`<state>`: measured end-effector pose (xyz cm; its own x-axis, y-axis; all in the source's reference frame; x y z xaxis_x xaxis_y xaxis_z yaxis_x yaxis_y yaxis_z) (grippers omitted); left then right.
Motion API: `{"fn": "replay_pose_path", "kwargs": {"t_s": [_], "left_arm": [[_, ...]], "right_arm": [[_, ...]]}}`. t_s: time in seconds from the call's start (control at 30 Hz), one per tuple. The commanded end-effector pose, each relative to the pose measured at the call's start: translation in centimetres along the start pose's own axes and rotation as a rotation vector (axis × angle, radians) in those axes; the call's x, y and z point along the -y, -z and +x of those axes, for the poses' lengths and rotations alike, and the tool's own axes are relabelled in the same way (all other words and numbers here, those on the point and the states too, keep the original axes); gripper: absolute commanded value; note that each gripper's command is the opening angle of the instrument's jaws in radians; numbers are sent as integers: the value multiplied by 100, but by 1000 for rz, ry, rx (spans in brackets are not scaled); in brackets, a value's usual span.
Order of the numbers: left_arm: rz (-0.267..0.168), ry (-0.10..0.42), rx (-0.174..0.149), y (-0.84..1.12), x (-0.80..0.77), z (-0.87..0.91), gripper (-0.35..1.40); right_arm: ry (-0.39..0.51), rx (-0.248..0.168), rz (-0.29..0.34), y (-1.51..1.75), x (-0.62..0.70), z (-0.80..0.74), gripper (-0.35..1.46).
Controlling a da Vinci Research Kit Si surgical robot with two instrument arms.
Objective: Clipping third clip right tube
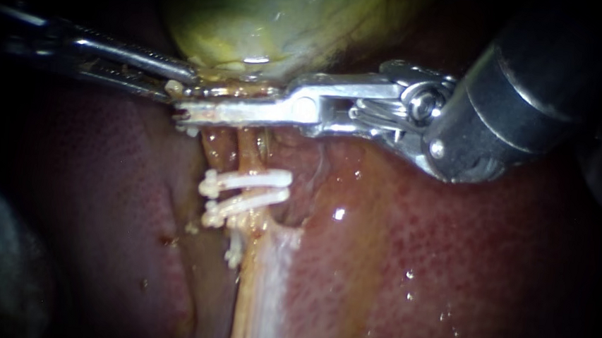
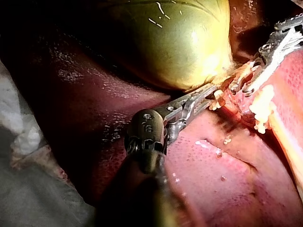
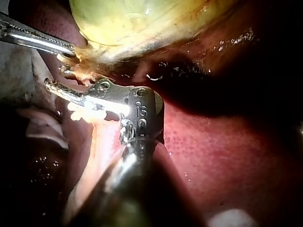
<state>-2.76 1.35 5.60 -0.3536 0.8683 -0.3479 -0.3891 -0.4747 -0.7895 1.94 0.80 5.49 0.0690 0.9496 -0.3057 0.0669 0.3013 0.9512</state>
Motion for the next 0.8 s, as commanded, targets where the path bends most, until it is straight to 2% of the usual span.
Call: {"fn": "replay_pose_path", "kwargs": {"t_s": [0.03,0.2,0.3,0.8], "left_arm": [[0,0,0,0,0,0,-35],[0,0,0,-1,0,0,-35],[0,0,0,-1,0,0,-35],[0,0,0,-1,0,0,-35]], "right_arm": [[-5,1,0,0,-1,-1,-5],[-40,3,1,3,0,-4,-35],[-75,5,2,5,0,-5,-35],[-69,8,3,5,-4,-13,-35]]}}
